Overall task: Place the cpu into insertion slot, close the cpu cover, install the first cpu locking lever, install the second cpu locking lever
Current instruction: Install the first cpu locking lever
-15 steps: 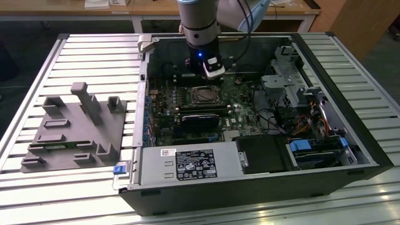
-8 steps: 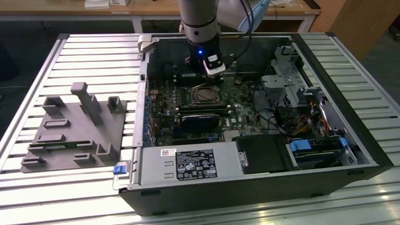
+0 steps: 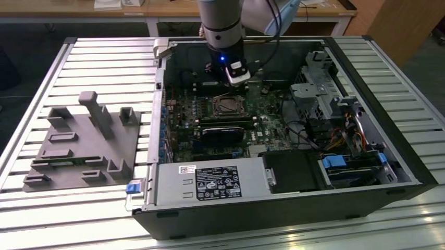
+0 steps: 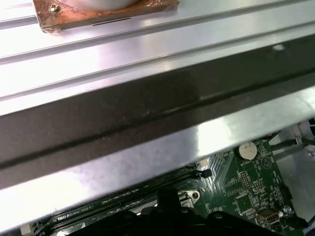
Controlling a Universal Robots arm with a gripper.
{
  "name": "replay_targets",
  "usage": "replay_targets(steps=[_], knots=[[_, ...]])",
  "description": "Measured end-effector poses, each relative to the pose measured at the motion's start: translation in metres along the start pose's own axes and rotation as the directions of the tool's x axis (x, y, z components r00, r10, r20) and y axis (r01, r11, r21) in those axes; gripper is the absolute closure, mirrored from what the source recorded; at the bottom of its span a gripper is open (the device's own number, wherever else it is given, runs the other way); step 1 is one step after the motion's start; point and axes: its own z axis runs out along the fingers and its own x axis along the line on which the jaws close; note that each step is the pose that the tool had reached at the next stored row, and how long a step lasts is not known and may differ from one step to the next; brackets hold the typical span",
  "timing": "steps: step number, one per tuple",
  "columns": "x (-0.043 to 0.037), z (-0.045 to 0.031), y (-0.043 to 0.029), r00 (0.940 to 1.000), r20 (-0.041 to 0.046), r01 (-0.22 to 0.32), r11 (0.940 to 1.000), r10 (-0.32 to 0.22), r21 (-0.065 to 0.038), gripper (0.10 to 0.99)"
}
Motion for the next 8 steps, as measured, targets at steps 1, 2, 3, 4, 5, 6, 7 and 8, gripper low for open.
replay_targets(steps=[1,2,3,4,5,6,7,8], knots=[[0.0008,0.0006,0.0005,1.0,0.0,0.0,1.0,0.0,0.0,0.98],[0.0016,0.0011,0.001,1.0,0.0,0.0,1.0,0.0,0.0,0.98],[0.0022,0.0015,0.0014,1.0,0.0001,0.0,1.0,0.0,0.0,0.98],[0.0026,0.0019,0.0016,1.0,0.0002,0.0,1.0,0.0,0.0,0.98],[0.0029,0.0023,0.0017,1.0,0.0002,0.0,1.0,0.0,0.0,0.98],[0.0031,0.0027,0.0018,1.0,0.0002,0.0,1.0,0.0,0.0,0.98],[0.0034,0.0031,0.0018,1.0,0.0003,0.0,1.0,0.0,0.0,0.98],[0.0036,0.0036,0.0019,1.0,0.0005,0.0,1.0,0.0,0.0,0.98]])
